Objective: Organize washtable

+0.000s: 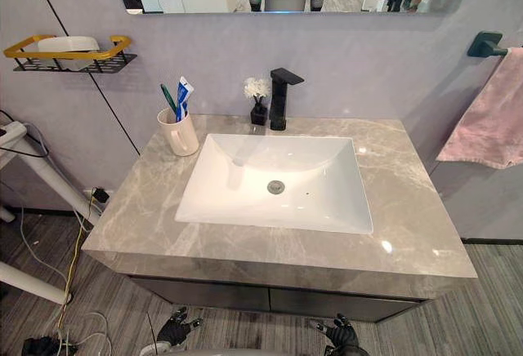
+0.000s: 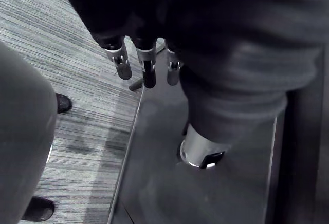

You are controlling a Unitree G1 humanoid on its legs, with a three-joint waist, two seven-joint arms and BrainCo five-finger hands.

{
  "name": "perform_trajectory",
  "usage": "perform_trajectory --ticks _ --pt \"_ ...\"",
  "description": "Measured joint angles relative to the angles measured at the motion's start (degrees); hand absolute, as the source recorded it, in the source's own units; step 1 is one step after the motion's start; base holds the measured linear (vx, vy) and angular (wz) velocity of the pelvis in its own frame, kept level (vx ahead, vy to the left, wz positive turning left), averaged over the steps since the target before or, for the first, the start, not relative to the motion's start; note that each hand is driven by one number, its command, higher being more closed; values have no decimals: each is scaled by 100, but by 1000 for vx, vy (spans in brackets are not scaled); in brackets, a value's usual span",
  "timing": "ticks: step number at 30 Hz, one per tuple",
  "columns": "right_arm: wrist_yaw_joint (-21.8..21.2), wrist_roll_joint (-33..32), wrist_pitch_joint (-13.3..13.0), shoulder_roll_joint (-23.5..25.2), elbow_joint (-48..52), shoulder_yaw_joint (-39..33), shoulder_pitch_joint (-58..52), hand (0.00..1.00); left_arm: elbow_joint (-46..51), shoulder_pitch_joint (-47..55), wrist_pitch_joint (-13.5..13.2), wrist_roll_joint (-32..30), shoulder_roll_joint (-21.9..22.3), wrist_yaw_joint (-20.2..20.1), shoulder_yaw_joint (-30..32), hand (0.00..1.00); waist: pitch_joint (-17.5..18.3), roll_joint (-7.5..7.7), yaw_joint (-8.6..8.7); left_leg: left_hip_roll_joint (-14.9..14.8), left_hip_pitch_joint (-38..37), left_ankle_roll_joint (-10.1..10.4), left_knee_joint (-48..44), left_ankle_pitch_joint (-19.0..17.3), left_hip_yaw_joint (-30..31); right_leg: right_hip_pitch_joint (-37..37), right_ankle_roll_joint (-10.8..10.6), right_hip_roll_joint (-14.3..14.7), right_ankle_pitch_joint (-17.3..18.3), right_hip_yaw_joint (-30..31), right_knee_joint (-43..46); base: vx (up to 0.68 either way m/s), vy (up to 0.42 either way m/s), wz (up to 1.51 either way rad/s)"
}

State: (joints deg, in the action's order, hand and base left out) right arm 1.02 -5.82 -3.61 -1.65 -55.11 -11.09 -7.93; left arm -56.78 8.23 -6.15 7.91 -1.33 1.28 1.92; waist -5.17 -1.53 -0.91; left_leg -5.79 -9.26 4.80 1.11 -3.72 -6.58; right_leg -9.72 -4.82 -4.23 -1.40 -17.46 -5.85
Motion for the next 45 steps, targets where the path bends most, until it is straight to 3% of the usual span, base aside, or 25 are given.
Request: perform_trajectory --ticks 3,6,7,9,11,12,13,15,16,17,18,22,23,24,25,26,27,28,32,34,36,38,39,41,45 --pt "6 -4 1 -13 87 81 24 0 104 -23 7 41 10 3 104 0 -88 8 -55 135 388 -63 -42 141 660 -52 -64 -101 104 -664 50 11 -21 111" --pt "56 -55 24 -138 245 206 23 0 533 -75 -4 175 70 21 159 0 -571 -39 -256 394 946 -90 -450 387 1446 87 -142 -421 456 -1522 610 -26 10 156" --pt "57 -52 24 -164 223 218 78 0 687 -68 -22 242 85 23 165 0 -626 -54 -375 483 1191 -109 -422 720 1372 308 -121 -604 603 -1767 978 -107 40 132" --pt "88 -42 37 -115 211 284 290 0 745 -41 -65 284 26 34 178 0 -679 76 -324 649 1454 -145 0 1438 1038 606 82 -936 640 -2188 1266 -71 69 120" --pt "148 -42 50 -91 234 271 364 0 671 -98 -47 266 27 27 227 0 -726 37 -296 319 1636 -494 -1032 569 -404 611 75 -1054 648 -2534 1472 15 96 97" --pt "143 -41 50 -112 260 259 372 0 625 -89 -30 249 21 19 222 0 -728 21 -219 56 1450 -594 -1269 415 -1141 585 78 -1200 677 -2692 1794 29 108 76" --pt "147 -43 71 -164 240 177 380 0 612 -81 -30 213 -19 10 215 0 -728 14 -113 70 1446 -653 -1376 457 -1497 583 100 -1278 756 -2843 2133 -87 170 98" --pt "103 -28 28 -56 251 160 288 0 517 -108 -27 32 -234 15 174 0 -669 286 84 279 1283 -773 -882 464 -1740 606 218 -1263 812 -2777 1765 -127 124 83" --pt "58 -90 36 -19 272 140 271 0 368 -263 35 32 -345 25 29 0 -695 251 155 -72 1161 -831 -1307 -254 -2527 461 -36 -1270 723 -3076 1684 -2 69 56" --pt "46 -130 50 -20 325 148 266 0 289 -276 83 3 -353 17 -42 0 -683 200 190 -262 1093 -774 -1390 -363 -2836 420 -55 -1287 697 -3145 1720 51 141 86" --pt "4 -272 45 -34 597 127 126 0 218 -378 128 -82 -319 10 -203 0 -700 141 403 -408 935 -310 -1216 -340 -3063 336 -125 -1360 654 -3404 1818 -8 191 85" --pt "-133 -293 78 66 664 182 8 0 220 -489 120 -307 -312 -15 -522 0 -682 247 319 245 851 -606 -687 -64 -2527 98 -29 -1589 213 -3736 1597 -70 244 75" --pt "-138 -291 75 15 591 163 48 0 223 -463 90 -411 -325 -17 -617 0 -667 198 292 457 826 -668 -571 -48 -2227 183 112 -1999 270 -3660 2326 -48 240 89" --pt "-136 -291 73 -8 585 162 49 0 223 -451 88 -412 -320 -17 -634 0 -656 178 295 498 821 -689 -523 -44 -2147 244 245 -2078 299 -3571 2515 -53 250 93" --pt "-130 -308 33 -100 560 150 78 0 218 -435 82 -414 -306 -15 -690 0 -684 90 320 649 767 -827 -332 -26 -1835 687 744 -2307 568 -2661 3409 -24 137 76" --pt "-121 -319 -7 -120 522 147 104 0 217 -438 82 -412 -320 -6 -698 0 -702 69 334 698 758 -863 -261 13 -1653 941 571 -2180 815 -1920 3713 -55 133 119" --pt "-124 -360 -28 -125 508 135 143 0 196 -438 94 -408 -360 4 -698 0 -744 45 330 769 700 -860 -141 35 -1317 1300 234 -1712 1127 -683 4037 -26 58 132" --pt "-117 -403 -31 -116 482 123 149 0 168 -429 96 -406 -381 8 -690 0 -768 43 318 851 625 -867 -109 33 -1007 1447 128 -1369 1343 -77 4180 -15 60 136" --pt "-103 -452 -38 -107 427 169 195 0 166 -385 79 -372 -385 25 -587 0 -806 61 287 999 558 -864 -136 31 -485 1787 52 -969 1469 375 3709 58 7 133" --pt "-102 -488 -66 -88 484 198 193 0 180 -371 73 -334 -328 35 -410 0 -800 57 225 994 725 -856 -326 28 38 2107 -17 -548 1428 1307 3366 129 -52 122" --pt "-77 -491 -97 0 481 213 174 0 203 -354 70 -339 -326 35 -253 0 -802 122 200 1024 860 -811 -531 -16 479 2123 -102 -399 1375 1721 3233 104 -139 151" --pt "-76 -486 -104 51 488 229 89 0 307 -349 70 -338 -328 36 -104 0 -759 245 116 1023 1149 -711 -818 -160 701 2002 -68 -441 1349 1493 2929 165 -249 180" --pt "-69 -489 -96 117 495 201 90 0 386 -354 66 -337 -327 52 46 0 -713 391 119 927 1472 -735 -1152 -222 609 1780 49 -594 874 939 2498 161 -269 197" --pt "-1 -466 -114 46 542 201 131 0 390 -373 91 -339 -232 132 110 0 -711 217 192 229 1822 -573 -1570 -119 -240 1521 172 -565 879 -100 2379 195 -236 213" --pt "4 -459 -113 -21 426 360 301 0 410 -402 73 -339 -251 138 -92 0 -711 146 -23 14 1759 -502 -1537 -78 -901 1096 196 -463 871 -469 2037 116 -89 80"
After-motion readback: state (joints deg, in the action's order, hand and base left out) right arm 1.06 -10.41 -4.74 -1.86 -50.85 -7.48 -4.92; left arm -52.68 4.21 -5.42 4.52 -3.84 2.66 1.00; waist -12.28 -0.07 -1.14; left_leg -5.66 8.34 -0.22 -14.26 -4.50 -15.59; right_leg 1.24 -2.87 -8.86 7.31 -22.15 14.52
